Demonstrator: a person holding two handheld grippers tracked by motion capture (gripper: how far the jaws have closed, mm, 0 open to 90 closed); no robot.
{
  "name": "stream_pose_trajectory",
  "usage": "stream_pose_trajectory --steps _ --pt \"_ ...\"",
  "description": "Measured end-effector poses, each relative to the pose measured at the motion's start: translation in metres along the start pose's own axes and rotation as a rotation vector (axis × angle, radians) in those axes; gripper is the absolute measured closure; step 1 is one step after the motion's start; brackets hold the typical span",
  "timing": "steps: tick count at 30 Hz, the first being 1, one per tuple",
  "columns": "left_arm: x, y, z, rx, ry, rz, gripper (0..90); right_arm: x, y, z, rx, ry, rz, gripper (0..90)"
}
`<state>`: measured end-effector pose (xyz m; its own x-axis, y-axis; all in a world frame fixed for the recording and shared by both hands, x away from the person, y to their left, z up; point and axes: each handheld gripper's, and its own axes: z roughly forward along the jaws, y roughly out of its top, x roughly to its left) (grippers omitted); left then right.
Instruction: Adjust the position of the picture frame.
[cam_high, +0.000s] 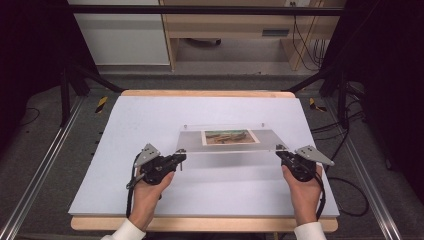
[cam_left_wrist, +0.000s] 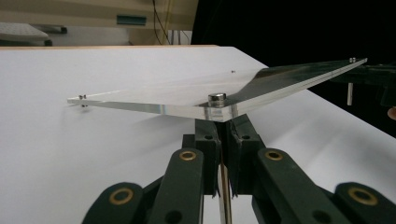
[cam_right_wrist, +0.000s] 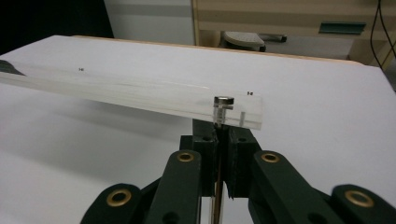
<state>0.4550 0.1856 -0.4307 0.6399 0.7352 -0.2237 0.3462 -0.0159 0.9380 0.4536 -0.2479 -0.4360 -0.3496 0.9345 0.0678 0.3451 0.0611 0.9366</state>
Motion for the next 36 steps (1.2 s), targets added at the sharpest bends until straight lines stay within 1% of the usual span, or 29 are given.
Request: stream_pose_trajectory --steps 1,2,4,5,7,8,9,10,11,12,13,14,15,17,18,20,25,27,30,31,33,36 --pt "0.003 0.001 -0.004 -0.003 0.005 0.003 83.3 0.005 0.001 0.002 -0.001 0.005 0.002 84.6" --pt "0.005 0.003 -0.008 -0.008 0.012 0.005 83.2 0.014 0.004 0.004 -0.004 0.014 -0.004 84.4" --pt "0.01 0.004 -0.016 -0.016 0.022 0.015 83.1 0.017 0.005 0.006 -0.008 0.015 -0.012 84.4" --pt "0.012 0.005 -0.018 -0.016 0.025 0.021 83.0 0.023 0.006 0.007 -0.009 0.02 -0.008 84.3" --pt "0.015 0.006 -0.024 -0.017 0.037 0.043 82.6 0.029 0.008 0.009 -0.016 0.016 -0.014 84.2" --pt "0.017 0.007 -0.027 -0.019 0.042 0.047 82.5 0.033 0.009 0.01 -0.017 0.016 -0.017 84.1" --pt "0.021 0.008 -0.033 -0.028 0.046 0.043 82.5 0.04 0.009 0.013 -0.02 0.015 -0.024 83.9" --pt "0.021 0.008 -0.033 -0.028 0.046 0.043 82.5 0.043 0.009 0.014 -0.018 0.017 -0.024 83.8" --pt "0.023 0.009 -0.036 -0.029 0.047 0.045 82.5 0.043 0.009 0.014 -0.018 0.017 -0.024 83.8" --pt "0.029 0.009 -0.042 -0.036 0.056 0.041 82.4 0.051 0.01 0.017 -0.02 0.024 -0.025 83.5" --pt "0.032 0.009 -0.044 -0.037 0.059 0.042 82.4 0.053 0.01 0.018 -0.018 0.026 -0.027 83.5" --pt "0.034 0.009 -0.047 -0.039 0.065 0.041 82.4 0.057 0.01 0.02 -0.023 0.027 -0.03 83.4" --pt "0.034 0.009 -0.047 -0.039 0.065 0.041 82.4 0.061 0.01 0.021 -0.025 0.031 -0.034 83.3" --pt "0.04 0.008 -0.05 -0.046 0.071 0.038 82.5 0.068 0.011 0.024 -0.028 0.025 -0.04 83.2" --pt "0.042 0.008 -0.051 -0.049 0.073 0.035 82.5 0.068 0.011 0.024 -0.028 0.025 -0.04 83.2" --pt "0.045 0.007 -0.052 -0.048 0.075 0.03 82.6 0.073 0.01 0.026 -0.027 0.016 -0.052 83.1" --pt "0.047 0.004 -0.051 -0.046 0.07 0.02 82.6 0.075 0.01 0.024 -0.028 0.01 -0.049 83.2" --pt "0.048 0.002 -0.051 -0.036 0.07 0.02 82.5 0.076 0.01 0.023 -0.027 0.011 -0.045 83.3" --pt "0.051 -0.003 -0.05 -0.022 0.073 0.01 82.6 0.078 0.009 0.022 -0.024 0.013 -0.05 83.4" --pt "0.051 -0.004 -0.05 -0.019 0.072 0.012 82.8 0.08 0.008 0.021 -0.012 0.004 -0.056 83.4" --pt "0.053 -0.006 -0.05 -0.015 0.07 0.009 82.9 0.082 0.006 0.019 -0.007 -0.005 -0.064 83.5" --pt "0.055 -0.009 -0.051 -0.008 0.068 -0.007 83.4 0.085 0.004 0.017 0.004 -0.002 -0.067 83.5"
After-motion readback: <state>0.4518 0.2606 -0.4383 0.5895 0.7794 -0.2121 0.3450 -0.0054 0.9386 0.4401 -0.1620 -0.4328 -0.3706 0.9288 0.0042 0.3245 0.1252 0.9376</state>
